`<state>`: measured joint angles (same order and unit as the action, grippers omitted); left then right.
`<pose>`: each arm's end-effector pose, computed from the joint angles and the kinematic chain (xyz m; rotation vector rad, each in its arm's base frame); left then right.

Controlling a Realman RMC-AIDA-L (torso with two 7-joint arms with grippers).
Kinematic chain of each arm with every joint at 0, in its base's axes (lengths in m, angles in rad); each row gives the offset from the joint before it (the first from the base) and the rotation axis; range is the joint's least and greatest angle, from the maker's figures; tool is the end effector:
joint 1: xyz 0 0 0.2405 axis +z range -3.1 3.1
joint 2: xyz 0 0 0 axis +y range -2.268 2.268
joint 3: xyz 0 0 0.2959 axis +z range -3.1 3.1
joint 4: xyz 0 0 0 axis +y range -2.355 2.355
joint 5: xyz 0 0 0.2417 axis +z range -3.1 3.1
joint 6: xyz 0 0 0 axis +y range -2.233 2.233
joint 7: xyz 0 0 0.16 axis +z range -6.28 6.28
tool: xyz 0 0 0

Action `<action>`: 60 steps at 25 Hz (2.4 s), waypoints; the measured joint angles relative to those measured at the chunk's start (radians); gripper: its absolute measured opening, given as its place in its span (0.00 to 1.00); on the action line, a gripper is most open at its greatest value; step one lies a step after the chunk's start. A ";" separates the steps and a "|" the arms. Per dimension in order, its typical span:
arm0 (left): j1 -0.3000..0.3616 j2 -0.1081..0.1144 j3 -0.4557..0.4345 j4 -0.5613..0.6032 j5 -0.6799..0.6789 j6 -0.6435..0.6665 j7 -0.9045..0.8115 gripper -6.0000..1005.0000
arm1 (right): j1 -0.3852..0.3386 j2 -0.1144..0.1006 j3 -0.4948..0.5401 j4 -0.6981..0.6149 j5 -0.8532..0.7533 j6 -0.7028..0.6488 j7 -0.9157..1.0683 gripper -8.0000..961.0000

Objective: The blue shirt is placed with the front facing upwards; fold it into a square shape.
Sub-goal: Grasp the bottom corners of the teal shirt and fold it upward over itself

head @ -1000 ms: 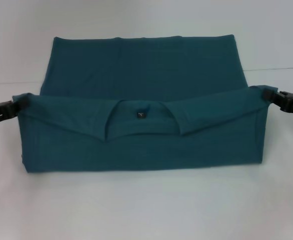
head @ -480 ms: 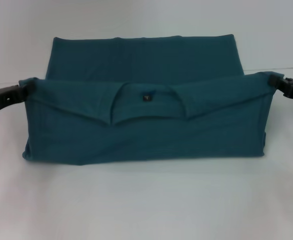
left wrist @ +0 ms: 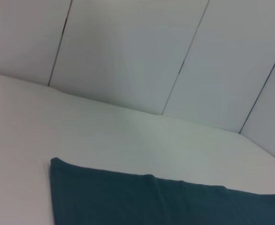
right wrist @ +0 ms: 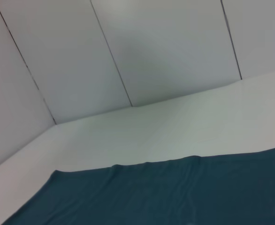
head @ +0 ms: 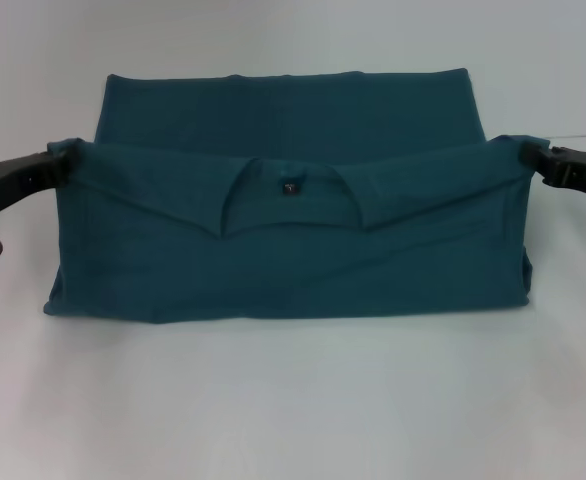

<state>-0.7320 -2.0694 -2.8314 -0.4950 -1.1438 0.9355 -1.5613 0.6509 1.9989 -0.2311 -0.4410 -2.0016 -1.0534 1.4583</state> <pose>-0.3313 0.4941 0.0083 -1.9496 -1.0618 -0.7139 0.3734 0.4633 0.0354 -1.9483 1.0296 0.7176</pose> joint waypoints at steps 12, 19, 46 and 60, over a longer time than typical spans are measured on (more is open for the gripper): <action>-0.044 -0.011 0.008 0.023 -0.030 -0.089 0.047 0.06 | 0.042 0.009 -0.016 0.007 0.003 0.081 -0.036 0.05; -0.065 -0.009 0.010 0.044 -0.030 -0.127 0.070 0.06 | 0.055 0.008 -0.016 0.012 0.003 0.109 -0.053 0.05; -0.087 -0.014 0.007 0.077 -0.071 -0.201 0.121 0.06 | 0.086 0.012 -0.035 0.052 0.049 0.208 -0.112 0.05; -0.092 -0.024 0.011 0.081 -0.082 -0.253 0.123 0.07 | 0.105 0.019 -0.060 0.051 0.055 0.265 -0.109 0.13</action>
<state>-0.8237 -2.0931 -2.8209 -0.4141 -1.2257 0.6829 -1.4388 0.7560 2.0183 -0.2915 -0.3900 -1.9465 -0.7886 1.3489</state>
